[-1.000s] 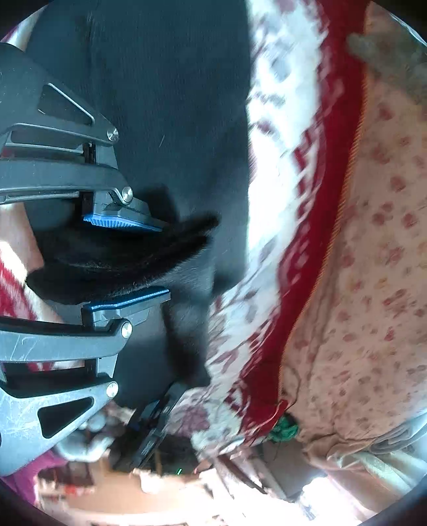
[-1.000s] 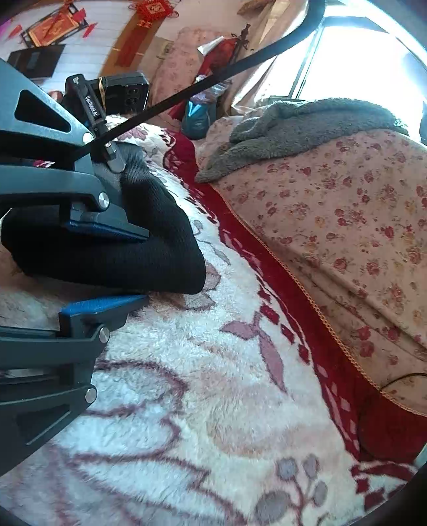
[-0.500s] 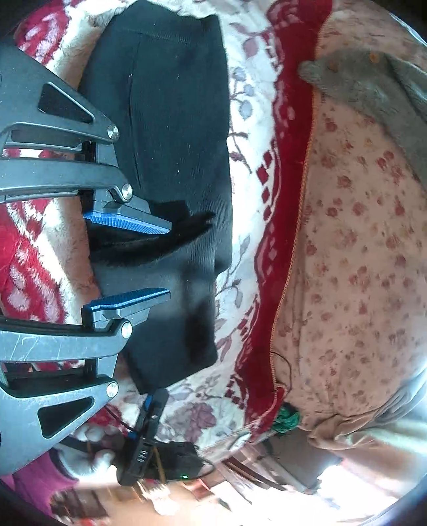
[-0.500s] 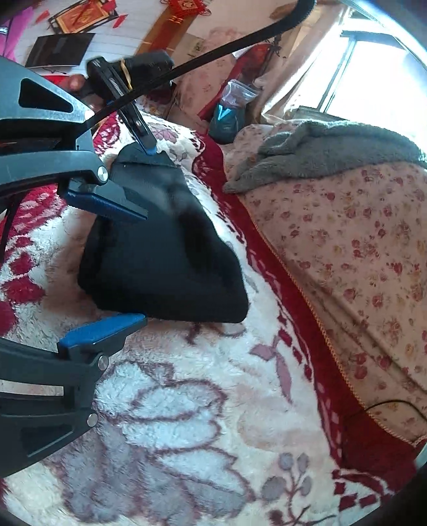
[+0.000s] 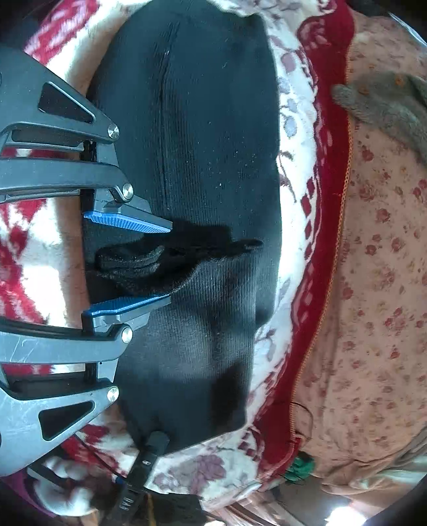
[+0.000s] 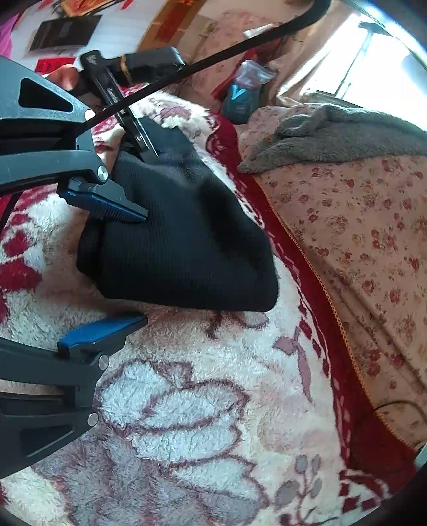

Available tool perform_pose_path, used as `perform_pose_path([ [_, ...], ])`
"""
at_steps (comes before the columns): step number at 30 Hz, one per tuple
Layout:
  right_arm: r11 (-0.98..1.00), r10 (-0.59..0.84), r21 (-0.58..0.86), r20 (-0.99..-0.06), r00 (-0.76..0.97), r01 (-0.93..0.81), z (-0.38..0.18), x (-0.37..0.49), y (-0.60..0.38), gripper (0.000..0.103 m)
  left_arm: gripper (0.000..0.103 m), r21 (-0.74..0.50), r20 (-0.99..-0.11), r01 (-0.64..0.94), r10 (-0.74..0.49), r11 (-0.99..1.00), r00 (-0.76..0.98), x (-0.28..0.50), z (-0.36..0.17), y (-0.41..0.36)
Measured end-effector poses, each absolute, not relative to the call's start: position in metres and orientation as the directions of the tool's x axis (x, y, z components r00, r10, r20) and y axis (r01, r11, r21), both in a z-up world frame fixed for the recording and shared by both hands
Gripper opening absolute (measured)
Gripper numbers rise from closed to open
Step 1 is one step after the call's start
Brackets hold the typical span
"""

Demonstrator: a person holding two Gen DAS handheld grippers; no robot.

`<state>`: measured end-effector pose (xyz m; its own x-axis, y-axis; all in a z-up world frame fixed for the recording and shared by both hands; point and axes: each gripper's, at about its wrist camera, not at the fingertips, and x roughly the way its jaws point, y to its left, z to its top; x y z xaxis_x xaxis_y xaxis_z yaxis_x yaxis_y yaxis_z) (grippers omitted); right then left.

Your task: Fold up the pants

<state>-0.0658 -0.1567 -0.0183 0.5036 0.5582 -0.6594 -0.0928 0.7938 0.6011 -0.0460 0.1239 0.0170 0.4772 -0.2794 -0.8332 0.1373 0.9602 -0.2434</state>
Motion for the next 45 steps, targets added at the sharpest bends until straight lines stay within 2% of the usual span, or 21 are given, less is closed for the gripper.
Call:
perform_pose_path([
  [5, 0.83, 0.512, 0.55, -0.688, 0.513, -0.092, -0.004, -0.068, -0.158, 0.054, 0.037, -0.312, -0.819, 0.124, -0.332, 0.942, 0.467, -0.052, 0.022, 0.138],
  [8, 0.843, 0.502, 0.518, -0.659, 0.56, -0.146, 0.024, -0.069, -0.151, 0.055, 0.039, -0.345, -0.805, 0.084, -0.341, 0.935, 0.485, -0.062, 0.028, 0.158],
  [10, 0.85, 0.504, 0.49, -0.648, 0.571, -0.194, 0.039, -0.067, -0.139, 0.063, 0.04, -0.357, -0.802, 0.017, -0.316, 0.934, 0.507, -0.071, 0.032, 0.178],
  [16, 0.832, 0.554, 0.4, -0.614, 0.562, -0.384, 0.075, -0.044, -0.079, 0.063, 0.04, -0.36, -0.784, -0.112, -0.236, 0.926, 0.574, -0.095, 0.045, 0.224],
  [18, 0.795, 0.604, 0.412, -0.597, 0.527, -0.445, 0.079, -0.036, -0.053, 0.063, 0.047, -0.347, -0.783, -0.141, -0.204, 0.927, 0.588, -0.098, 0.046, 0.237],
  [22, 0.756, 0.64, 0.401, -0.619, 0.456, -0.517, 0.073, -0.02, 0.002, 0.063, 0.049, -0.326, -0.79, -0.227, -0.132, 0.918, 0.599, -0.102, 0.042, 0.26],
  [29, 0.71, 0.662, 0.393, -0.656, 0.363, -0.584, 0.051, -0.005, 0.076, 0.063, 0.049, -0.302, -0.809, -0.289, -0.084, 0.908, 0.582, -0.101, 0.031, 0.28],
  [36, 0.688, 0.67, 0.403, -0.672, 0.315, -0.604, 0.04, 0.006, 0.105, 0.063, 0.049, -0.306, -0.808, -0.299, -0.08, 0.904, 0.584, -0.095, 0.027, 0.289],
  [41, 0.658, 0.688, 0.417, -0.672, 0.275, -0.627, 0.04, 0.023, 0.127, 0.063, 0.049, -0.366, -0.797, -0.315, -0.12, 0.876, 0.591, -0.094, 0.023, 0.295],
  [45, 0.632, 0.673, 0.375, -0.699, 0.242, -0.678, 0.038, 0.043, 0.161, 0.063, 0.049, -0.412, -0.791, -0.335, -0.15, 0.847, 0.593, -0.094, 0.018, 0.299],
])
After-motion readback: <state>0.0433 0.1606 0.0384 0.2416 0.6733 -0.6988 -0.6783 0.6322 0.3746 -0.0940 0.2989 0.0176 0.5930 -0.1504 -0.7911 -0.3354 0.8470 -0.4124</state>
